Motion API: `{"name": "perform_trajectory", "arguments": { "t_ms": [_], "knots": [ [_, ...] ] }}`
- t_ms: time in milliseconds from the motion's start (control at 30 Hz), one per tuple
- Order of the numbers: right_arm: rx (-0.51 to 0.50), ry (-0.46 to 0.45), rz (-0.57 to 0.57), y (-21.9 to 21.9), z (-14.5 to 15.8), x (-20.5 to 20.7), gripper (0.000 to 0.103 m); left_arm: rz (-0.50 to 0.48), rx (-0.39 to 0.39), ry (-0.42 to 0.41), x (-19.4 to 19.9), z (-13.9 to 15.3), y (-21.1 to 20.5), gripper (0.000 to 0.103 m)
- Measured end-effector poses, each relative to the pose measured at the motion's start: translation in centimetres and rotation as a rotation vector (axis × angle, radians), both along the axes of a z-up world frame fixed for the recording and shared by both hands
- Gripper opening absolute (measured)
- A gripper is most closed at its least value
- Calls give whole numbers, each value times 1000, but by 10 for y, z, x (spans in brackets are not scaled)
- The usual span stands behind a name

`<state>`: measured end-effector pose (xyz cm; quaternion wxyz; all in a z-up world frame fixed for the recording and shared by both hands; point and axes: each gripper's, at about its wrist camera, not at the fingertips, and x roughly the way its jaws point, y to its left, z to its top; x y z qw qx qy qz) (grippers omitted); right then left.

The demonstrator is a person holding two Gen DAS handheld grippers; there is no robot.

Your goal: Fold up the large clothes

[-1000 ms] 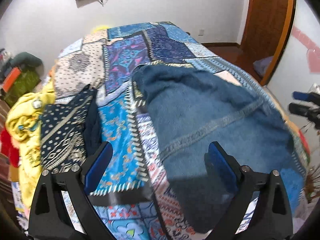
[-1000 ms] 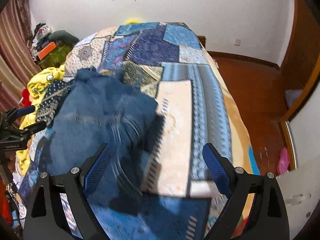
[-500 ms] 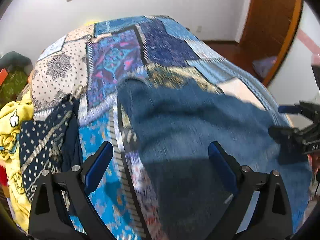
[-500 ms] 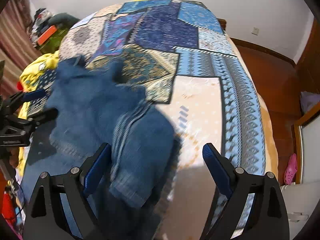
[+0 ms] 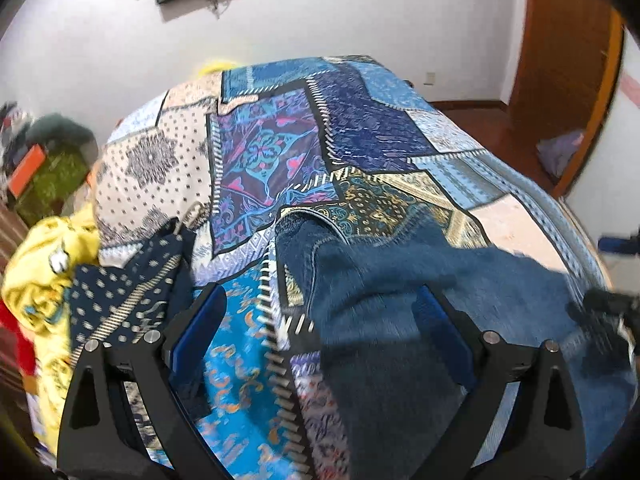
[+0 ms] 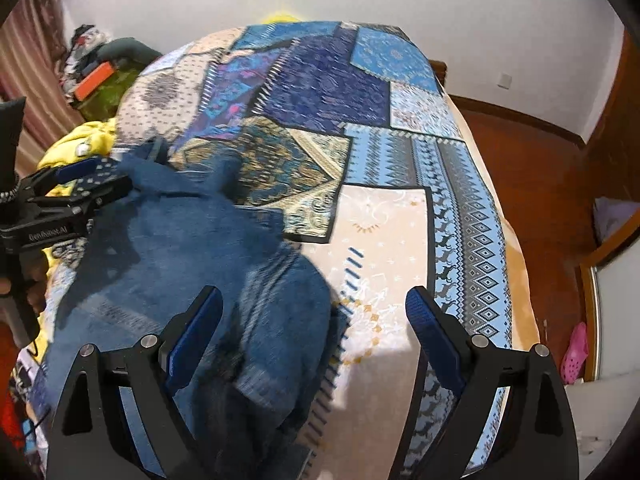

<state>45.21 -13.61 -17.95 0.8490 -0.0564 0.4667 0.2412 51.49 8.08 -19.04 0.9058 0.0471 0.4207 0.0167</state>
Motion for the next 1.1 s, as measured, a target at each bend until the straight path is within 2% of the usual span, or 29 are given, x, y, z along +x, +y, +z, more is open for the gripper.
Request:
{"name": "perform_trajectory", "arguments": {
  "t_ms": [100, 233, 300, 400, 533, 600, 700, 767, 867, 1100],
  "knots": [
    [32, -14, 14, -4, 10, -14, 91, -30, 56, -19, -20, 15, -6, 97],
    [72, 21, 36, -10, 11, -30, 92, -40, 27, 8, -44, 23, -4, 97],
    [95, 61, 39, -14, 4, -35, 92, -50, -26, 40, -55, 21, -1, 97],
    [151, 144, 26, -24, -11, -42, 91, -58, -149, 107, -72, 7, 10, 97],
    [203, 248, 0, -36, -34, -42, 92, -68, -272, 230, -85, -27, 15, 97],
    [214, 302, -19, -38, -49, -37, 92, -53, -325, 262, -87, -40, 15, 97],
    [264, 378, -15, -37, -64, -28, 92, -33, -487, 316, -77, -57, 21, 97],
    [279, 411, 4, -30, -71, -23, 92, -9, -564, 354, -69, -69, 25, 97],
    [302, 456, 43, -17, -83, -9, 92, -14, -594, 372, -55, -84, 25, 97],
    [398, 497, 57, -8, -94, 9, 94, -34, -677, 386, -42, -102, 26, 101]
  ]
}}
